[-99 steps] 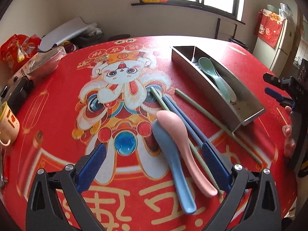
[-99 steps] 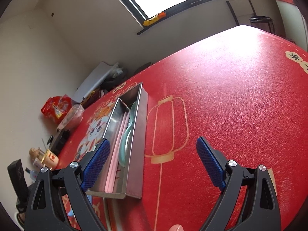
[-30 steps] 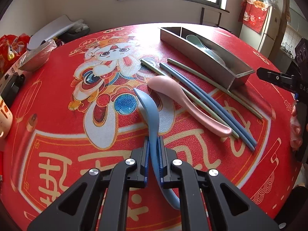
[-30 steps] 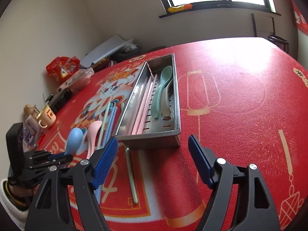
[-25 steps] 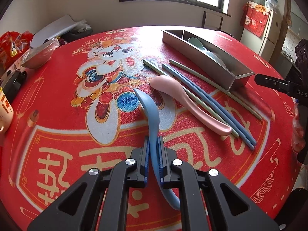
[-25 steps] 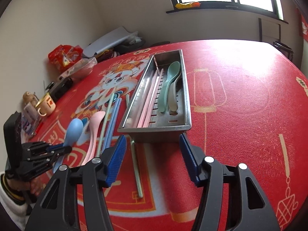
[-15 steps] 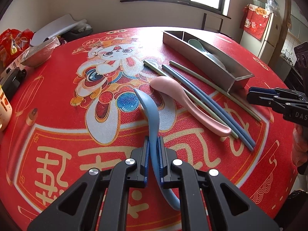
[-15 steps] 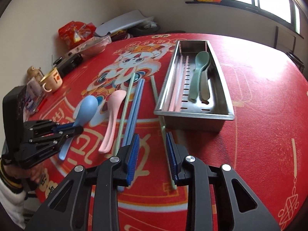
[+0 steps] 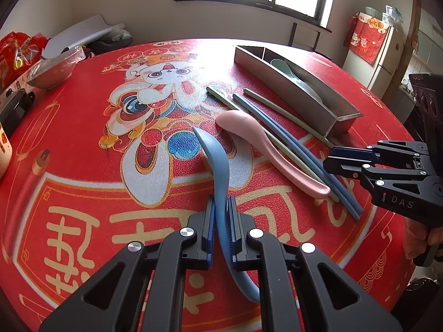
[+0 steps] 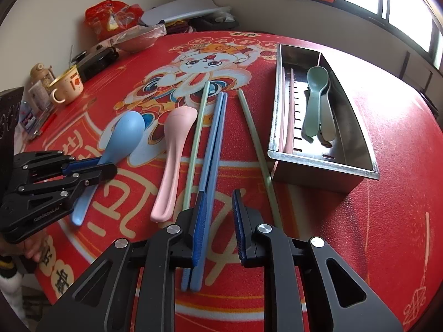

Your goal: Organize utensils

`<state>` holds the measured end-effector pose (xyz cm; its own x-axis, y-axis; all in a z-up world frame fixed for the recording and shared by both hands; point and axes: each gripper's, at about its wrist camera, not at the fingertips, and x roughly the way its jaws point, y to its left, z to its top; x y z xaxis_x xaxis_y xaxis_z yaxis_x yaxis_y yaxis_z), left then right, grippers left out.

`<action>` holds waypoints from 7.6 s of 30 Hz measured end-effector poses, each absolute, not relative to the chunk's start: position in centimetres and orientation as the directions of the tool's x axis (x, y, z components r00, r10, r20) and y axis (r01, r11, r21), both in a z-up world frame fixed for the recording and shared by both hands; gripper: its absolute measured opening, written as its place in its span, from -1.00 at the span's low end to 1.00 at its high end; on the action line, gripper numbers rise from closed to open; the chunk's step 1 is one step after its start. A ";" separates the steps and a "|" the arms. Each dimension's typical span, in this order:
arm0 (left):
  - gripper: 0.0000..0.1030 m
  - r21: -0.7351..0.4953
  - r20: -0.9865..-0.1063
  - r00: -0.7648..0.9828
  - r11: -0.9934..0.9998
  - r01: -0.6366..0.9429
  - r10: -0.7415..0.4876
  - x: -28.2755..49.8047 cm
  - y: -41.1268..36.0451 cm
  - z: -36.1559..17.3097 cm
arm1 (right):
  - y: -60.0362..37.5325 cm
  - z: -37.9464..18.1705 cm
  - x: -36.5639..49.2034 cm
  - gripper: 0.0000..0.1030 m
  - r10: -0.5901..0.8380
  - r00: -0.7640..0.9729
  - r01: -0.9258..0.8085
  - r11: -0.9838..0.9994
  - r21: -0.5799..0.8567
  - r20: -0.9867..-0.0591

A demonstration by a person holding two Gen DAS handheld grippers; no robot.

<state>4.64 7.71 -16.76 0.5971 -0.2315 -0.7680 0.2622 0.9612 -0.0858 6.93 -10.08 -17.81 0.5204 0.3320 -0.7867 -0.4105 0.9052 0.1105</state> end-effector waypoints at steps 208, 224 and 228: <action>0.88 -0.040 -0.718 0.685 0.990 0.137 -0.124 11.1 2.9 -10.8 | -26.3 -14.3 13.3 0.71 0.297 0.815 -0.122 0.927 0.355 -0.497; 0.02 -0.185 -0.750 0.615 0.970 0.157 -0.242 9.7 3.1 -15.2 | -22.7 -15.2 11.0 0.71 0.310 0.757 -0.189 0.947 0.261 -0.575; -0.13 -0.202 -0.757 0.602 0.967 0.156 -0.255 10.1 3.0 -15.7 | -22.8 -15.7 11.4 0.71 0.327 0.736 -0.184 0.939 0.290 -0.592</action>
